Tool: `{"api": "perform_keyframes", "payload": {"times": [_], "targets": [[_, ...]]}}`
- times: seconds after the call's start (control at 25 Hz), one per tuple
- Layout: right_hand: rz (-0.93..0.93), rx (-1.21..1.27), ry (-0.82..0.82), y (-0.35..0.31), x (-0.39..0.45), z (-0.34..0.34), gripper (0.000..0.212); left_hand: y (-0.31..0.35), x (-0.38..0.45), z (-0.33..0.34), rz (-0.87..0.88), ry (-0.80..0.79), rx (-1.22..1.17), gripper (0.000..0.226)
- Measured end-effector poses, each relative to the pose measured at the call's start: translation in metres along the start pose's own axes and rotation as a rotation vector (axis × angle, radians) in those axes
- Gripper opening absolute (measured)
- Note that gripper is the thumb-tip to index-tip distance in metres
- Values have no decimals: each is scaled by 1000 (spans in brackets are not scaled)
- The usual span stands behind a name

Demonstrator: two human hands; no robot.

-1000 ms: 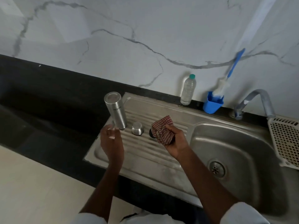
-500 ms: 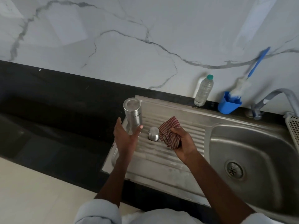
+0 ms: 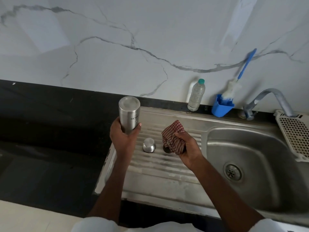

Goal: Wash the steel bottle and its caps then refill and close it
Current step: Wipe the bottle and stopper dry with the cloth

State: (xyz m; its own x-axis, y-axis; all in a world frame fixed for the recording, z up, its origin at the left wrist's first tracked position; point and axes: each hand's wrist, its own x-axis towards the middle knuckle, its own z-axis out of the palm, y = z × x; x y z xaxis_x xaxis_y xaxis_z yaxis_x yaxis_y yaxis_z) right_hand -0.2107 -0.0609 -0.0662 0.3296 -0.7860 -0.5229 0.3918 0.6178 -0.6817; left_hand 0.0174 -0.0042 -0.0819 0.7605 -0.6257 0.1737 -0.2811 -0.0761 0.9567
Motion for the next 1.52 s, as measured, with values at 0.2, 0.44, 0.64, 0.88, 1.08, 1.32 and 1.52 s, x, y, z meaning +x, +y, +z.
{"api": "perform_keyframes", "payload": {"times": [0.2, 0.44, 0.64, 0.88, 1.08, 1.32, 1.52], "targets": [[-65, 40, 98, -27, -10, -31, 40, 70, -26, 33, 138, -122, -137, 56], [-171, 11, 179, -73, -45, -100, 39, 120, -101, 111, 91, -396, -276, 60], [-354, 24, 189, -108, -81, -139, 31, 128, -142, 169, -214, -525, -431, 80], [-869, -521, 0, -113, -115, -130, 34, 135, -165, 198, -720, -636, -855, 66], [-1268, -1272, -5, -105, -103, -124, 37, 155, -180, 201, -799, -822, -1023, 58], [-880, -1014, 153, -166, -82, -91, 53, 162, -194, 198, -692, -869, -1013, 61], [-896, -1119, -113, -137, -128, -91, 54, 171, -171, 183, -699, -779, -1163, 69]]}}
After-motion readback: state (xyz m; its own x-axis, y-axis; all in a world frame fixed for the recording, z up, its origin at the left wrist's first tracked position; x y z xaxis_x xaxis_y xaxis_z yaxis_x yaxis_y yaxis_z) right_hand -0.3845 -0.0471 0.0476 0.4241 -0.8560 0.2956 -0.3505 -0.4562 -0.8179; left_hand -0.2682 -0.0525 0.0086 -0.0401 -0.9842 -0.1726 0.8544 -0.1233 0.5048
